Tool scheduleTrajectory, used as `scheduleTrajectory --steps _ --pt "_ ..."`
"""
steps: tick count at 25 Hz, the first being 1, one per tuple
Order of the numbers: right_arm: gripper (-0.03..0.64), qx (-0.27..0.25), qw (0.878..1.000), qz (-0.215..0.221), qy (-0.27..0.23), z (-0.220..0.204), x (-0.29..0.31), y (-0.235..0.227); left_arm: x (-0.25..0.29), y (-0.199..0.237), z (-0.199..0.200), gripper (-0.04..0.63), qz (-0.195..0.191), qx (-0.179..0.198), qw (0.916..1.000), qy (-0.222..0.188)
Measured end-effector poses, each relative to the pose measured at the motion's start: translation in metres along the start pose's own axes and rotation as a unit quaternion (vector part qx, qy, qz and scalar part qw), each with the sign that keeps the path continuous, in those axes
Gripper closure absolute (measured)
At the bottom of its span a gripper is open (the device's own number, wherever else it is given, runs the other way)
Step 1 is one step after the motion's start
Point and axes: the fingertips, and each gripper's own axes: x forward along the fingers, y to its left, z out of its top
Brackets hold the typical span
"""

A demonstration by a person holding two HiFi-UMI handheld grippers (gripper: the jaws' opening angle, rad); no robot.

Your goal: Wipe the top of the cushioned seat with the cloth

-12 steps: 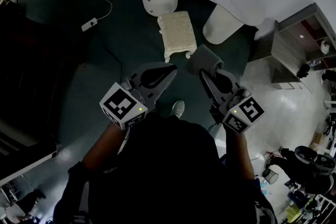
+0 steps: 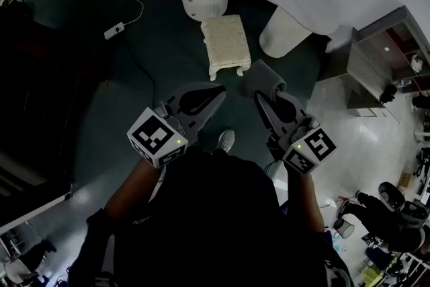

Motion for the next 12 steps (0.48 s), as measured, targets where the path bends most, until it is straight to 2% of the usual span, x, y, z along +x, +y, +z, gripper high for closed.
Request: scheduleTrajectory --steps 12 --pt "0.584 0.012 1.0 0.023 0.001 -0.005 -0.032 -0.021 0.019 -0.019 -0.003 0.588 0.04 -0.006 0.9992 -0.006"
